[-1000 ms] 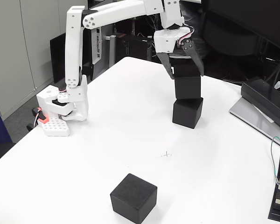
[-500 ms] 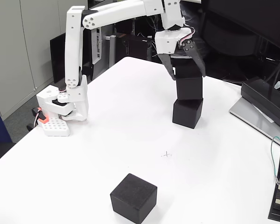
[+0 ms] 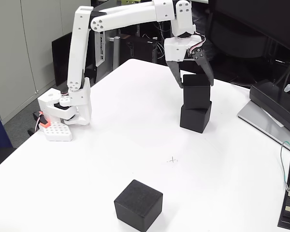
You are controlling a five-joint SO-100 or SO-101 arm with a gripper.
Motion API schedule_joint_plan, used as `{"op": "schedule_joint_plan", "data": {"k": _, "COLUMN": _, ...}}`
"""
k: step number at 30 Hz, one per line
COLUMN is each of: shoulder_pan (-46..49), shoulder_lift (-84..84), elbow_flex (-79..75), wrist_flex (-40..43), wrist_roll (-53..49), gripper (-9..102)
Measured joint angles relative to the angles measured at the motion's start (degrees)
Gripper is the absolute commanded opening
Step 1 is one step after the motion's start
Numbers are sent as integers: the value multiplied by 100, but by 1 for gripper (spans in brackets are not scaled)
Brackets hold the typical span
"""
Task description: Stack the 3 blocks
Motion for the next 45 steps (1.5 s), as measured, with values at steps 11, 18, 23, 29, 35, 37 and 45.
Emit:
{"op": "schedule_joint_plan", "data": {"k": 11, "shoulder_pan": 0, "shoulder_lift": -18, "elbow_flex": 0, "wrist_flex": -18, "wrist_roll": 0, "gripper": 19}}
{"op": "schedule_joint_plan", "data": {"k": 18, "shoulder_pan": 0, "shoulder_lift": -18, "elbow_flex": 9, "wrist_flex": -18, "wrist_roll": 0, "gripper": 30}}
{"op": "schedule_joint_plan", "data": {"k": 23, "shoulder_pan": 35, "shoulder_lift": -105, "elbow_flex": 70, "wrist_flex": -18, "wrist_roll": 0, "gripper": 33}}
{"op": "schedule_joint_plan", "data": {"k": 29, "shoulder_pan": 26, "shoulder_lift": -123, "elbow_flex": 79, "wrist_flex": 193, "wrist_roll": 0, "gripper": 33}}
{"op": "schedule_joint_plan", "data": {"k": 35, "shoulder_pan": 26, "shoulder_lift": -123, "elbow_flex": 79, "wrist_flex": 211, "wrist_roll": 0, "gripper": 33}}
{"op": "schedule_joint_plan", "data": {"k": 37, "shoulder_pan": 26, "shoulder_lift": -53, "elbow_flex": 88, "wrist_flex": 211, "wrist_roll": 0, "gripper": 33}}
{"op": "schedule_joint_plan", "data": {"k": 45, "shoulder_pan": 18, "shoulder_lift": 404, "elbow_flex": 88, "wrist_flex": 237, "wrist_roll": 0, "gripper": 33}}
